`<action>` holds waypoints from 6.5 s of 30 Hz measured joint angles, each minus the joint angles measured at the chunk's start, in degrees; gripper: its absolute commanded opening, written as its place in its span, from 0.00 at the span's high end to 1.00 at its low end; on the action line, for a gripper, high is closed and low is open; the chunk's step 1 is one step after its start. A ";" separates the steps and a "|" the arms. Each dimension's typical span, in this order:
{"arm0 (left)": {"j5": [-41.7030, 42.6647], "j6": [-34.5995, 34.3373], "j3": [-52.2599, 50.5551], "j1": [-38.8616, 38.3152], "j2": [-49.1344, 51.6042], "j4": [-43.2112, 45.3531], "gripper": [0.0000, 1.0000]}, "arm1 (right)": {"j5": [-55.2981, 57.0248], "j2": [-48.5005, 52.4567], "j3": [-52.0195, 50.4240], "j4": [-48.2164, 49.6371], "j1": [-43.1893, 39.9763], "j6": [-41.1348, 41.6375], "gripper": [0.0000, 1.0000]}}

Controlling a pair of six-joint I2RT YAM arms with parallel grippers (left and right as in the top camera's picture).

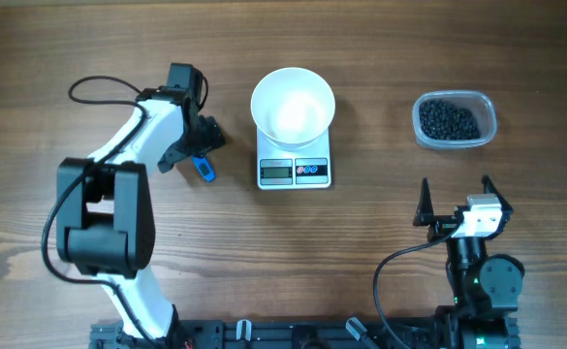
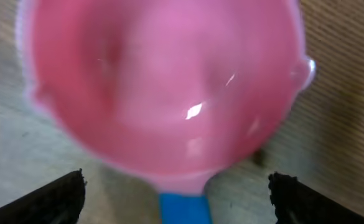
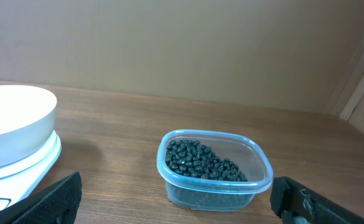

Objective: Scoop item into bowl and weigh 150g on scale
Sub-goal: 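Close the left gripper on the blue handle and lift the scoop, then bring the scoop toward the right gripper above the scale, then grasp the blue handle with the right gripper, release with left, then carry the scoop with the right gripper into the bean tub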

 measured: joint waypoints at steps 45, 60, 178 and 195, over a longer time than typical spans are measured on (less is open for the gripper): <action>46.47 0.37 -0.55 19.02 -11.23 3.58 0.84 | -8.46 24.50 41.66 -22.16 0.00 10.99 0.00; 69.11 -32.24 -0.57 11.34 -18.80 5.86 0.82 | -43.78 69.70 70.90 -31.17 8.57 23.19 0.37; 3.98 -0.07 26.67 -15.04 -16.35 -16.33 0.00 | 0.87 88.43 108.19 -76.15 -6.71 13.07 0.96; 3.91 -0.07 26.67 -15.04 -11.13 -16.37 0.00 | 1.20 88.43 106.64 -76.08 -6.71 4.76 0.96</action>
